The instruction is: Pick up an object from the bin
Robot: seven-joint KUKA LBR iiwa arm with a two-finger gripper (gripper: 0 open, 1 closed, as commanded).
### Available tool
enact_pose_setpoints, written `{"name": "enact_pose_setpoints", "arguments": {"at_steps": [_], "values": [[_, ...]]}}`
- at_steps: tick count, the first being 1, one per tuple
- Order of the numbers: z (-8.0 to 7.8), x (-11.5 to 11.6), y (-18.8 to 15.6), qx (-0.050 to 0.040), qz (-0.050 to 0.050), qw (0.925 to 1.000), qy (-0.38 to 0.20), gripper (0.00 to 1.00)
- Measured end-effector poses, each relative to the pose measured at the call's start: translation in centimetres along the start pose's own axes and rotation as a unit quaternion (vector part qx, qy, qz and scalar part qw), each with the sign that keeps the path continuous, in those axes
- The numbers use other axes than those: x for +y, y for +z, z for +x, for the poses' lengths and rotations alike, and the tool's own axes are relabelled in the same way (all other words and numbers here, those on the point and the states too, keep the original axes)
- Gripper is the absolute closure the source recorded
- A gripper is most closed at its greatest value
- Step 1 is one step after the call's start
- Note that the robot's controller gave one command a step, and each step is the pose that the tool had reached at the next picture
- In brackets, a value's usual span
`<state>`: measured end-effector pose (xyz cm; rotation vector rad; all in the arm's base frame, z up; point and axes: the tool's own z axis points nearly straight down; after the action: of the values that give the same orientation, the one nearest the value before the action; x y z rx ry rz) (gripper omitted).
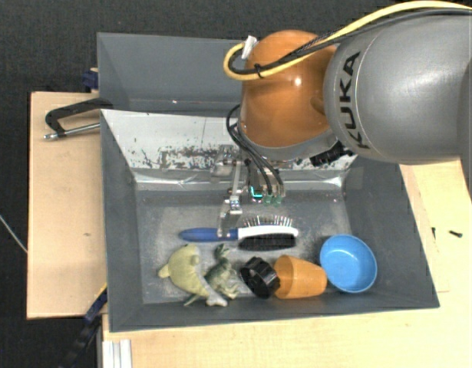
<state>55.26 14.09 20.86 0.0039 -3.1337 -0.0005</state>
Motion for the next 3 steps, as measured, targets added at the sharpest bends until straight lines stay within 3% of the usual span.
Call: {"name": "enact_pose_setpoints", "arguments": {"at_steps": [1, 2, 3], "values": [[0.5, -7.5, 13.7, -0.0076, -0.001, 0.9955, -0.094, 0.00], [-2.2, -8.4, 10.6, -0.0088, 0.001, 0.9677, -0.252, 0.00], [-3.3, -9.3, 10.7, -0.0072, 0.000, 0.9728, -0.232, 0.00]]}}
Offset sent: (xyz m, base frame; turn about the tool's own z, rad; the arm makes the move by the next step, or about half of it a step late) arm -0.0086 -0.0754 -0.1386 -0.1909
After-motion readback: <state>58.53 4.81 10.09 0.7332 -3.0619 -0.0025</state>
